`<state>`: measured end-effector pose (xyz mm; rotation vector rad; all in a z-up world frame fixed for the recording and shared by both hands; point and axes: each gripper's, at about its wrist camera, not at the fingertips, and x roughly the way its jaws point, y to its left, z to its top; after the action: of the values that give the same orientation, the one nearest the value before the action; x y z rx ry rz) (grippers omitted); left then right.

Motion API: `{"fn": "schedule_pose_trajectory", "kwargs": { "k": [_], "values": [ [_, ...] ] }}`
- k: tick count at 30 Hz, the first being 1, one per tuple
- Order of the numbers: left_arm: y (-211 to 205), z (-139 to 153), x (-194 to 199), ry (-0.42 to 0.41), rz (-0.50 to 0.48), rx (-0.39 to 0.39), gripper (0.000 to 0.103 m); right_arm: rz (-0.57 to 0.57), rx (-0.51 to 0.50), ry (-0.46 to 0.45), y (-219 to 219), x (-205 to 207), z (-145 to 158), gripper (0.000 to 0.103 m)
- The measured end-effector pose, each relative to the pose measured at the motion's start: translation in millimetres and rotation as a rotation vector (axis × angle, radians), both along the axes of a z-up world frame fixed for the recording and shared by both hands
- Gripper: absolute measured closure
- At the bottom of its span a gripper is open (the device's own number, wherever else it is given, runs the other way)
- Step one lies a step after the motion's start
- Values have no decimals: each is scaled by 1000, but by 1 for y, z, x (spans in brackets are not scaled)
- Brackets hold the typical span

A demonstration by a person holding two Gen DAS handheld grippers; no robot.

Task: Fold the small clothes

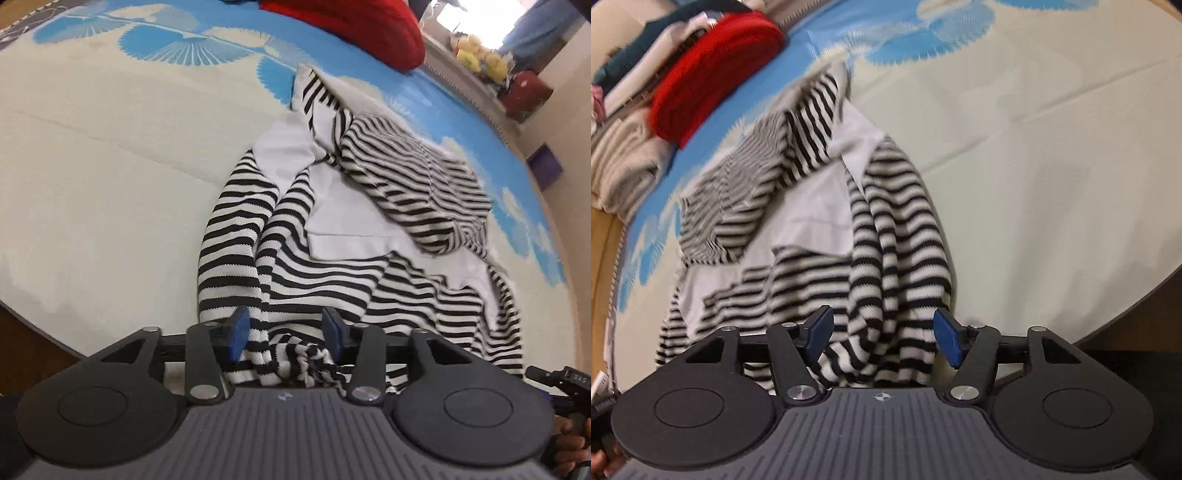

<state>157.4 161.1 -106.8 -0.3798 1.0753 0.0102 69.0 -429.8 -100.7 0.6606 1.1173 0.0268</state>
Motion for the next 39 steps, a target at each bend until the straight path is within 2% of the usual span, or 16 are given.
{"fn": "schedule_pose_trajectory", "kwargs": {
  "k": [2,7,12,20,21,22,23,24,25,28,30,32,34,36,37,39],
  "values": [
    [-1,-6,3,16,10,20,45,-4,-1,26,1,2,-7,37],
    [6,-19,7,70,80,44,42,-18,4,75,2,7,-20,34],
    [9,-34,12,130,108,19,42,7,15,103,13,10,-28,34],
    [1,-48,12,148,112,36,43,52,0,107,21,11,-33,34],
    [-1,-48,12,143,102,42,44,59,-7,101,22,11,-32,37],
    [-3,-48,12,139,88,47,54,63,-14,94,23,11,-31,49],
    [-6,-47,12,135,71,49,77,70,-18,86,24,11,-31,58],
    [-9,-47,12,133,51,48,90,77,-16,76,24,11,-30,80],
    [-11,-45,11,127,36,44,95,79,-4,69,24,10,-29,91],
    [-15,-30,4,80,6,-26,96,2,12,-1,7,7,-15,94],
    [-16,-10,-7,11,-26,-91,96,-80,16,-69,-11,1,2,95],
    [-16,3,-17,-33,-51,-88,96,-130,4,-113,-25,-5,14,95],
    [-13,-2,-22,16,-33,-47,96,-122,13,-95,-29,-8,14,95],
    [-6,-21,-21,126,11,13,96,-45,32,-19,-22,-5,1,94],
    [-3,-27,-19,157,28,16,95,-11,49,10,-17,-4,-6,93],
    [0,-29,-16,152,34,-8,92,45,36,43,-7,-1,-13,89]
  ]
}}
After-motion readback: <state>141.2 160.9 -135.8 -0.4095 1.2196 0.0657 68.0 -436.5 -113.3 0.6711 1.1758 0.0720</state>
